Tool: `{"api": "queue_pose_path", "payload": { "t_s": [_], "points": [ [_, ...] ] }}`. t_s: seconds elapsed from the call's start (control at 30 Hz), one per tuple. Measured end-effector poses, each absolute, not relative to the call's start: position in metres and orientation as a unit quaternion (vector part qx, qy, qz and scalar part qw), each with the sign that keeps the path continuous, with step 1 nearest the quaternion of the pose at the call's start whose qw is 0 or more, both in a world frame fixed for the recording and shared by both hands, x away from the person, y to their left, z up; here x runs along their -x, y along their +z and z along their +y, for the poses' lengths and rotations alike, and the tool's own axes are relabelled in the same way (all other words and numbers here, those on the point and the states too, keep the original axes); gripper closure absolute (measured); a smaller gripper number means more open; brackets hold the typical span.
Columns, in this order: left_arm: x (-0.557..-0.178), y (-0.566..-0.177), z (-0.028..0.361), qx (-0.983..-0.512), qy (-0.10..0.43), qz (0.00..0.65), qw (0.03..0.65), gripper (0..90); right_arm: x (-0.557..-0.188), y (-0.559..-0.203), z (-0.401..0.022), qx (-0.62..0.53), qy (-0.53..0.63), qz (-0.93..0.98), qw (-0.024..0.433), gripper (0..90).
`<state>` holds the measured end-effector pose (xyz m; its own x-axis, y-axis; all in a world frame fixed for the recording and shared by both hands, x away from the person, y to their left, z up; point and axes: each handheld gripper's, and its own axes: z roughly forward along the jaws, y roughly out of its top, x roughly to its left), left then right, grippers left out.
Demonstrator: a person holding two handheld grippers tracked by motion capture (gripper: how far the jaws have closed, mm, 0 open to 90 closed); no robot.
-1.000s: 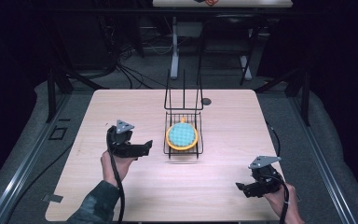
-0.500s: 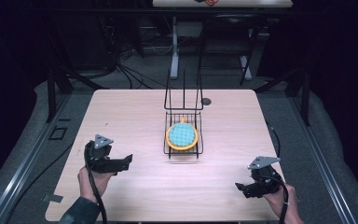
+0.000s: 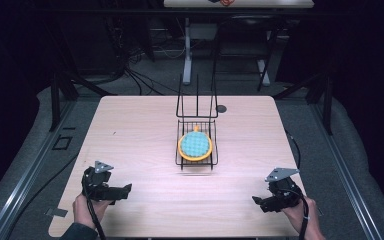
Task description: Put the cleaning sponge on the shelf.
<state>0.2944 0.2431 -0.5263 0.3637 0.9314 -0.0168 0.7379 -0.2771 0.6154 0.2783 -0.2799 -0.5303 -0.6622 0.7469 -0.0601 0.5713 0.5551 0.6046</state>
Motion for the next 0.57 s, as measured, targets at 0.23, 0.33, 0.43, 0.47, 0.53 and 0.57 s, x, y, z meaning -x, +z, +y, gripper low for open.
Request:
{"api": "queue_pose_path", "payload": {
  "t_s": [0.23, 0.33, 0.43, 0.47, 0.53, 0.57],
  "points": [
    [-0.2975, -0.5358, 0.2441, -0.785, 0.168, 0.536, 0.262, 0.1, -0.2788, -0.5308, -0.2805, -0.381, 0.280, 0.868, 0.154, 13.3],
    [-0.2988, -0.5359, 0.2444, -0.788, 0.167, 0.532, 0.261, 0.1, -0.2791, -0.5314, -0.2815, -0.384, 0.278, 0.867, 0.152, 13.3],
    [-0.2989, -0.5350, 0.2443, -0.787, 0.171, 0.532, 0.262, 0.1, -0.2797, -0.5319, -0.2817, -0.384, 0.278, 0.868, 0.151, 13.3],
    [-0.2990, -0.5347, 0.2444, -0.787, 0.172, 0.531, 0.263, 0.1, -0.2798, -0.5321, -0.2816, -0.384, 0.277, 0.868, 0.150, 13.3],
    [-0.2988, -0.5350, 0.2441, -0.786, 0.171, 0.532, 0.263, 0.1, -0.2798, -0.5321, -0.2814, -0.384, 0.276, 0.868, 0.151, 13.3],
    [-0.2988, -0.5350, 0.2441, -0.786, 0.171, 0.532, 0.263, 0.1, -0.2798, -0.5320, -0.2813, -0.383, 0.276, 0.868, 0.151, 13.3]
  ]
}}
